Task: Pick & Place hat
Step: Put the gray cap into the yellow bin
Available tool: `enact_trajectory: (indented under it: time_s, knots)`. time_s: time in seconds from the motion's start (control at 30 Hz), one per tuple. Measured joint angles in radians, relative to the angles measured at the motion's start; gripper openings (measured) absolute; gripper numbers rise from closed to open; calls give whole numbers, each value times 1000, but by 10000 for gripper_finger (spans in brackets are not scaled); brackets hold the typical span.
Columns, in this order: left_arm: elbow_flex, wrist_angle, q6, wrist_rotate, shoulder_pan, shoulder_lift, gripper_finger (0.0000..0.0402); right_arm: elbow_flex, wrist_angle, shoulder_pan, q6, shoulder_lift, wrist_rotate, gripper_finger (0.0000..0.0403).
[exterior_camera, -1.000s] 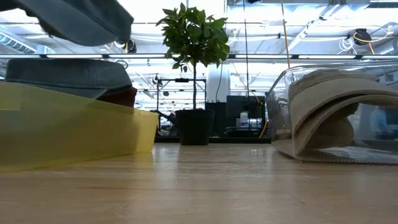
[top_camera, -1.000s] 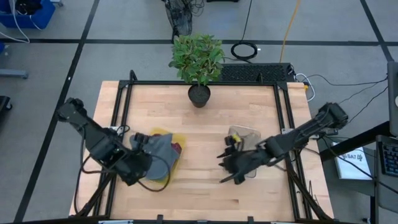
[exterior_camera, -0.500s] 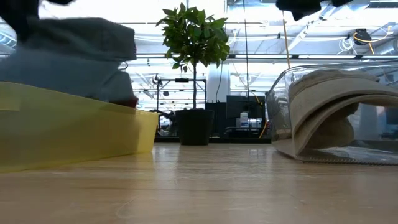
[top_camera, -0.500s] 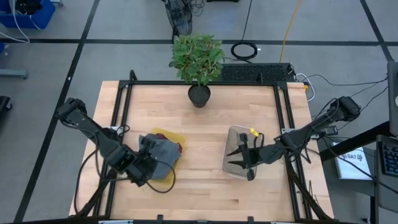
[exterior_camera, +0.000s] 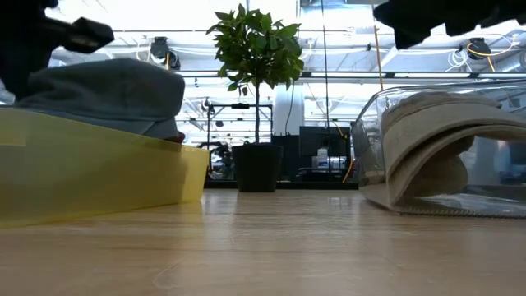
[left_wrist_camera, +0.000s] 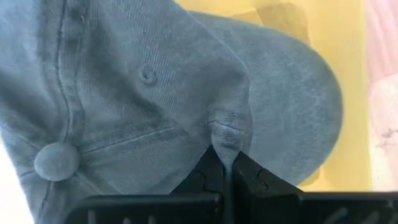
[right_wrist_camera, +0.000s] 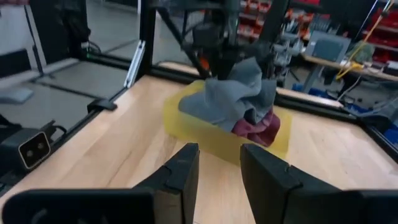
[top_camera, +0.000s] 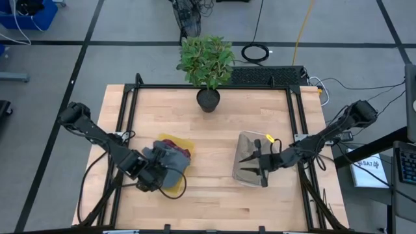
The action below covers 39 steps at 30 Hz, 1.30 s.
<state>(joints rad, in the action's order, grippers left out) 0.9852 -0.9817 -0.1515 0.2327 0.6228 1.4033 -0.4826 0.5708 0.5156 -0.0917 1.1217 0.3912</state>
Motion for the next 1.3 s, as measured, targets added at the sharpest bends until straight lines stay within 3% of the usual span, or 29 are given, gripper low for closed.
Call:
enact_trajectory:
  time_s: [0.23,0.8,1.03,1.17,1.3]
  knots:
    - [-6,7,-89,-23,-21,2,23,44,71,0,-3,-1,0,104]
    - [250,-87,-158,-43,1,4,85,44,69,0,-39,-1,2,104]
    - [254,-31,-171,121,-21,3,60,43,13,-12,-23,-1,79,74]
    - [214,-40,-172,120,-77,3,11,43,-70,-33,53,-2,81,23]
    - [155,-5,-168,91,-120,3,9,43,-146,-44,130,-2,80,8]
